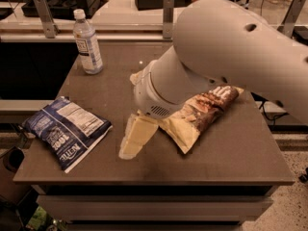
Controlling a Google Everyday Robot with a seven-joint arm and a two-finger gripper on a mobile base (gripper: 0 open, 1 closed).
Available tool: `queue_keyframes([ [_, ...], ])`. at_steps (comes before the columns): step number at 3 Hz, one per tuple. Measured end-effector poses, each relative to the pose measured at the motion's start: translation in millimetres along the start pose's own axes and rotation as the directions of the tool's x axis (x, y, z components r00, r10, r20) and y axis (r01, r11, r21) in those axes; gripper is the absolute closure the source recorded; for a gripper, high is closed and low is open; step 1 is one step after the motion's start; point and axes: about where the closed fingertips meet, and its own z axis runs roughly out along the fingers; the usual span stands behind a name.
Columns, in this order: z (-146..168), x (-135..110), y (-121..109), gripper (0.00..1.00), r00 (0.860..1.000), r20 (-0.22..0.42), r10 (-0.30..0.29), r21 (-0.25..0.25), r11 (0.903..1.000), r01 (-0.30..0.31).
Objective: Pick blue chip bag
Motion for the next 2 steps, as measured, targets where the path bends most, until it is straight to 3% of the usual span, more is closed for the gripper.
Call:
queue_keyframes([
  [2,59.6,-36.3,-11.4,0.00,0.998,0.051,-0.033,-0.033,0.9989,0.035],
])
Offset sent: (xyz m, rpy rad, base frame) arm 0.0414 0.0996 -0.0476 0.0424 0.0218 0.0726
